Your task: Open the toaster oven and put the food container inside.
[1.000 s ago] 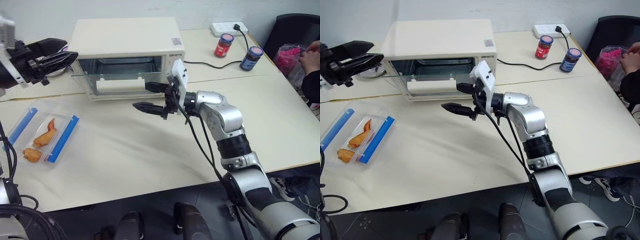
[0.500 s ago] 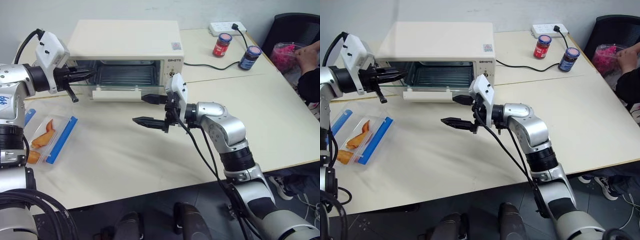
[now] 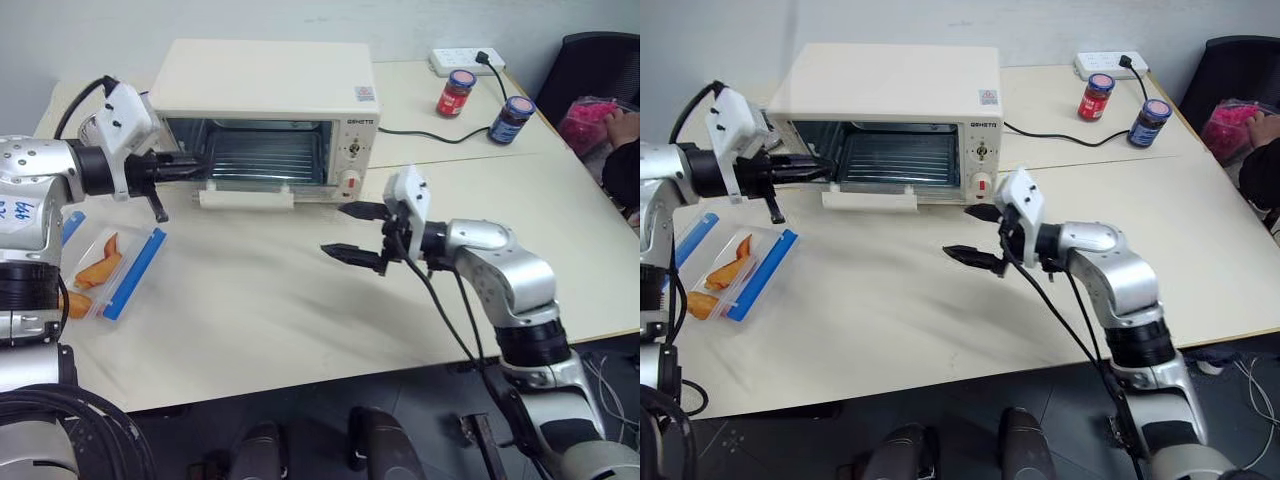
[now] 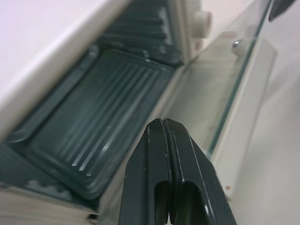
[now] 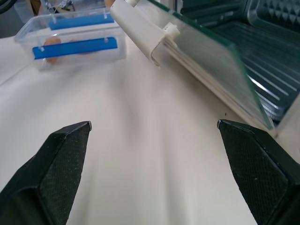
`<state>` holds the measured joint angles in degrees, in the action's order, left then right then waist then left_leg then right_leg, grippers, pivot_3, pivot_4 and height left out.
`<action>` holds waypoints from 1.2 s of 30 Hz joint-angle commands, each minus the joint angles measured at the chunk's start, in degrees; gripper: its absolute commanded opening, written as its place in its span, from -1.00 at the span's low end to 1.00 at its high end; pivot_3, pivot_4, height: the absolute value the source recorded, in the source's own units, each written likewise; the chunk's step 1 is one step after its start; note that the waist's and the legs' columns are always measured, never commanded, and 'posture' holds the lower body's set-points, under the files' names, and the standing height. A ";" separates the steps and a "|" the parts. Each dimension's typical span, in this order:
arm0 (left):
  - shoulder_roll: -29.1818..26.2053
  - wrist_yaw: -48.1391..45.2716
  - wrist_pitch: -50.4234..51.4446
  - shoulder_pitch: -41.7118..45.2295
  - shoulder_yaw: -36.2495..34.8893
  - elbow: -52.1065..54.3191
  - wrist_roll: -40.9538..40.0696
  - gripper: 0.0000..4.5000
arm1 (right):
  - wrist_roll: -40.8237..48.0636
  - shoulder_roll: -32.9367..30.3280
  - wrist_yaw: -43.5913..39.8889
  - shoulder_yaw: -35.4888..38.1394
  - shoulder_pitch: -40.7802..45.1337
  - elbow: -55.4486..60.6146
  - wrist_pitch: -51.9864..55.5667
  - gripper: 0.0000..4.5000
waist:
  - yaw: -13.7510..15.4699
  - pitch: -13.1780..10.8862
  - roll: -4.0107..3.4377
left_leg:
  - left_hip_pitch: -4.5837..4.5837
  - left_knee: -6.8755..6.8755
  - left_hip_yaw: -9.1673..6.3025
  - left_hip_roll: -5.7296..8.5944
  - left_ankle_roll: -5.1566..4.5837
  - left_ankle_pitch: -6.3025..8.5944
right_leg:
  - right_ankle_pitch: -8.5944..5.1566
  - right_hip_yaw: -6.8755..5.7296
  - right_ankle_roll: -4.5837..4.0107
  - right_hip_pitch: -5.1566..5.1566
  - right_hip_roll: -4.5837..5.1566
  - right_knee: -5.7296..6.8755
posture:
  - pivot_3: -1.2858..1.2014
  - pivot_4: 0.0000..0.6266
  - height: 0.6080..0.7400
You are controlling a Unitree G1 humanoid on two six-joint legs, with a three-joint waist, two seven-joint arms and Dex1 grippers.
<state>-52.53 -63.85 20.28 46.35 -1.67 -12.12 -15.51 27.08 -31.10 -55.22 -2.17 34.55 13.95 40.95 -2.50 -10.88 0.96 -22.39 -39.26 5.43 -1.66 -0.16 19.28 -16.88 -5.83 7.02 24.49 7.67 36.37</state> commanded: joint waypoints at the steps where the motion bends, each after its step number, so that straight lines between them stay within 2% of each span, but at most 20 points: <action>1: -1.83 0.36 3.30 -5.54 -1.33 9.06 -0.88 -0.99 | 9.59 -5.32 -2.70 7.01 -2.50 9.39 6.11 1.00 | 0.27 0.00 0.00 | 0.01 0.00 0.01 0.00 0.00 0.00 | 0.00 0.01 0.00 0.00 0.00 0.00 | 0.03 -0.52 1.00; 4: -1.59 3.16 5.44 -11.33 -0.64 15.84 0.87 -0.99 | 15.43 -7.69 -1.05 11.39 -3.61 12.48 10.15 1.00 | 0.82 0.00 0.00 | 0.05 -0.03 0.03 -0.03 0.00 0.00 | 0.00 0.03 -0.01 -0.01 -0.01 0.05 | 0.03 -0.52 1.00; 8: 1.88 10.68 7.95 -15.69 1.70 20.44 4.87 -0.99 | 19.49 -7.09 4.02 15.19 -3.09 13.13 12.53 1.00 | 1.54 0.00 0.01 | 0.04 -0.25 0.00 -0.04 -0.03 0.02 | 0.02 0.04 -0.09 -0.12 0.01 0.09 | 0.03 -0.52 1.00; 13: 6.64 18.16 11.18 -17.83 3.42 23.26 7.94 -0.99 | 21.02 -7.99 6.37 15.07 -2.75 13.02 12.39 1.00 | 2.92 0.01 0.02 | -0.03 -0.47 -0.01 -0.04 -0.13 0.07 | 0.04 0.04 -0.12 -0.15 0.03 0.10 | 0.03 -0.52 1.00; 20: 10.48 23.85 14.15 -18.65 3.06 24.58 9.59 -0.99 | 23.03 -9.13 6.28 15.03 -0.57 11.13 12.18 1.00 | 3.33 0.01 0.02 | -0.05 -0.54 0.01 -0.04 -0.16 0.09 | 0.05 0.04 -0.13 -0.15 0.02 0.11 | 0.03 -0.52 1.00; 23: 11.27 24.86 19.80 -20.17 -2.87 31.35 5.08 -0.99 | 22.78 -9.90 5.05 14.13 0.60 9.88 11.55 1.00 | 3.30 0.01 0.02 | -0.05 -0.54 0.00 -0.05 -0.16 0.09 | 0.05 0.04 -0.13 -0.15 0.02 0.11 | 0.03 -0.52 1.00; 27: 13.90 28.05 34.76 -22.62 -16.37 47.16 -4.98 -0.99 | 22.45 -11.55 1.64 12.95 2.07 8.00 10.57 1.00 | 3.12 0.01 0.02 | -0.07 -0.53 -0.09 -0.10 -0.15 0.09 | 0.05 0.04 -0.13 -0.14 0.02 0.11 | 0.03 -0.52 1.00; 29: 19.52 33.24 47.14 -21.10 -27.08 54.98 -8.86 -0.99 | 21.83 -11.95 0.15 11.98 3.43 6.29 9.49 1.00 | 3.12 0.01 0.02 | -0.06 -0.54 -0.16 -0.11 -0.15 0.10 | 0.05 0.05 -0.13 -0.16 0.03 0.10 | 0.03 -0.52 1.00; 31: 24.61 37.78 58.18 -18.15 -34.29 59.94 -8.85 -0.99 | 21.35 -12.08 -0.77 11.36 4.35 4.90 8.64 1.00 | 3.14 0.01 0.02 | -0.04 -0.60 -0.23 -0.10 -0.16 0.10 | 0.05 0.06 -0.13 -0.21 0.04 0.11 | 0.03 -0.52 1.00; 33: 30.99 43.41 67.90 -15.25 -40.75 66.00 -4.32 -0.81 | 20.86 -12.14 -1.95 10.71 5.31 3.45 8.05 1.00 | 3.38 0.01 0.03 | 0.02 -0.68 -0.22 -0.09 -0.15 0.10 | 0.05 -0.01 -0.13 -0.37 0.03 0.12 | 0.03 -0.52 1.00; 36: 38.61 52.91 72.22 -14.11 -47.16 71.55 2.03 -0.45 | 20.47 -12.52 -3.99 9.73 6.62 1.63 7.48 1.00 | 3.63 0.02 0.04 | 0.16 -0.72 -0.28 -0.07 -0.17 0.14 | 0.05 -0.11 -0.13 -0.66 0.03 -0.02 | 0.03 -0.52 1.00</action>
<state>-14.65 -15.65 90.50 31.72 -45.68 56.12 -16.85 47.53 -42.28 -57.89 7.02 40.03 15.33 49.72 1.12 -10.86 1.00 -22.17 -39.98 5.14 -1.74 -0.33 19.46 -16.82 -5.94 6.89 23.75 7.70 36.30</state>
